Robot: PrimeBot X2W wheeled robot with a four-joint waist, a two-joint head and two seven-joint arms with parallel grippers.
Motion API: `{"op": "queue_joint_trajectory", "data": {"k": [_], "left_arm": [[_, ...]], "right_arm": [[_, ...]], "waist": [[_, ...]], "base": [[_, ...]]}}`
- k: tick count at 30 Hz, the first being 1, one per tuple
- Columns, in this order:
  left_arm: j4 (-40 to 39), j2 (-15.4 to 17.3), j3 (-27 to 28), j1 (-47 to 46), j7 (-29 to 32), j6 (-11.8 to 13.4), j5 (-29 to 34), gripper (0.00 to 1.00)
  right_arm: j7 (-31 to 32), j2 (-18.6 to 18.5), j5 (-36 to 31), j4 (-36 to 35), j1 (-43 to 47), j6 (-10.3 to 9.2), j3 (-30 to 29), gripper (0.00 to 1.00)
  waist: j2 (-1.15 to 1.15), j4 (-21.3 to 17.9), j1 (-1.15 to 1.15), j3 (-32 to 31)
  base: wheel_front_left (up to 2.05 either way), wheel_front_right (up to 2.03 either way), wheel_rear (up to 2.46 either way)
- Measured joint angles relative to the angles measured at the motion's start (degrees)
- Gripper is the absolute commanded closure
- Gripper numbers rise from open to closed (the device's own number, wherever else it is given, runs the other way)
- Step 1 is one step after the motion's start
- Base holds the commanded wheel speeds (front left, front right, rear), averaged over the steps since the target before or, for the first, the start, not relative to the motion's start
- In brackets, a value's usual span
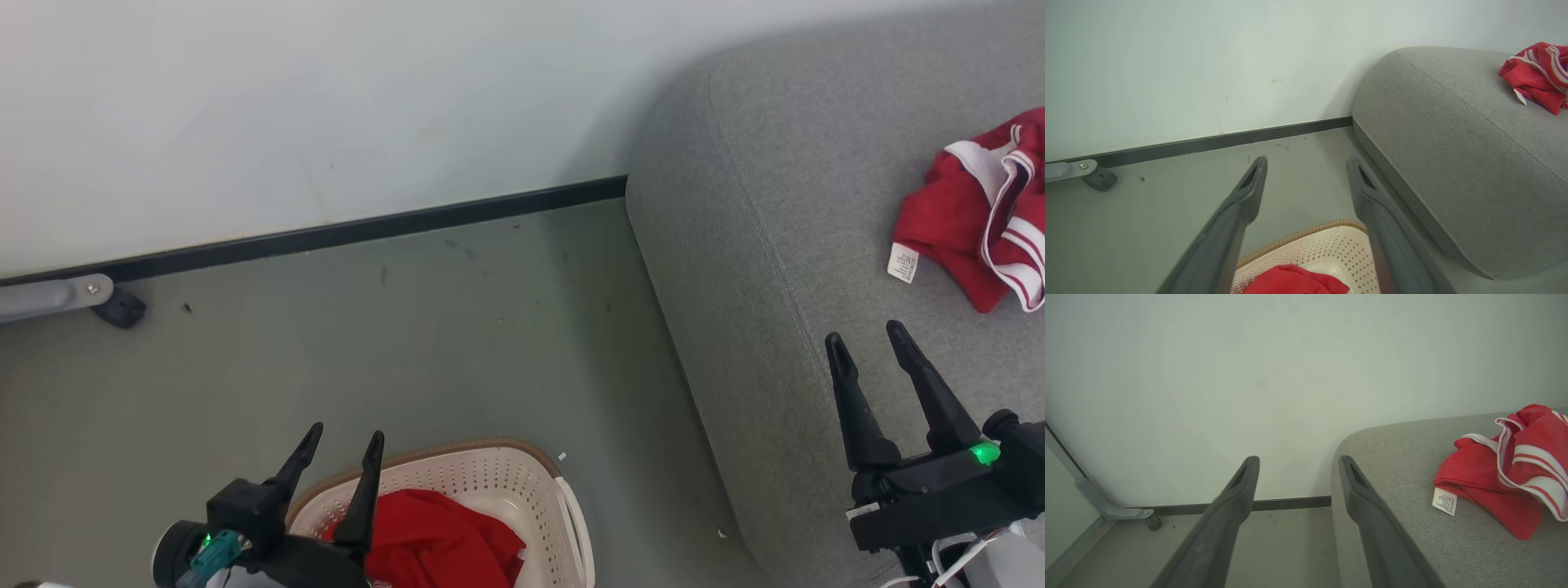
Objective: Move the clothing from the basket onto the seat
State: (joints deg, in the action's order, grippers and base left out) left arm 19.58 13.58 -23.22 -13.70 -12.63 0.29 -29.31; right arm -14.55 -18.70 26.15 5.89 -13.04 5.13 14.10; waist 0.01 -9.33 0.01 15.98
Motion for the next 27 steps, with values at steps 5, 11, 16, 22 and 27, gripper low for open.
{"op": "queue_joint_trajectory", "data": {"k": [5,11,16,22,27], "left_arm": [[3.39,-0.44,-1.46,-3.39,1.49,-0.85,1.19,0.00],[8.31,-1.01,-2.72,-6.95,3.54,-0.89,1.80,0.00],[12.72,-1.49,-3.35,-9.71,5.20,-1.36,2.27,0.00],[17.63,-2.83,-4.24,-13.27,7.04,-1.36,2.80,0.00],[21.67,-3.30,-4.94,-15.85,8.37,-1.38,4.19,0.00]], "right_arm": [[0.00,0.36,-0.13,-0.16,-1.13,0.24,-1.10,0.00],[-0.15,0.94,-0.67,-1.02,-3.13,0.52,-2.11,0.00],[-0.15,0.99,-1.08,-1.60,-4.31,0.68,-3.18,0.00],[-0.15,1.19,-1.44,-2.08,-6.05,0.93,-4.39,0.00],[-0.15,1.43,-1.62,-2.86,-7.78,1.10,-4.78,0.00]], "waist": [[0.00,-0.69,0.00,3.10],[0.01,-1.28,0.00,6.66],[0.00,-1.62,0.00,9.65],[0.01,-1.90,0.00,13.22],[0.00,-2.09,0.00,16.12]], "base": [[0.00,0.00,0.00],[0.00,0.00,0.00],[0.00,0.00,0.00],[0.00,0.00,0.00],[0.00,0.00,0.00]]}}
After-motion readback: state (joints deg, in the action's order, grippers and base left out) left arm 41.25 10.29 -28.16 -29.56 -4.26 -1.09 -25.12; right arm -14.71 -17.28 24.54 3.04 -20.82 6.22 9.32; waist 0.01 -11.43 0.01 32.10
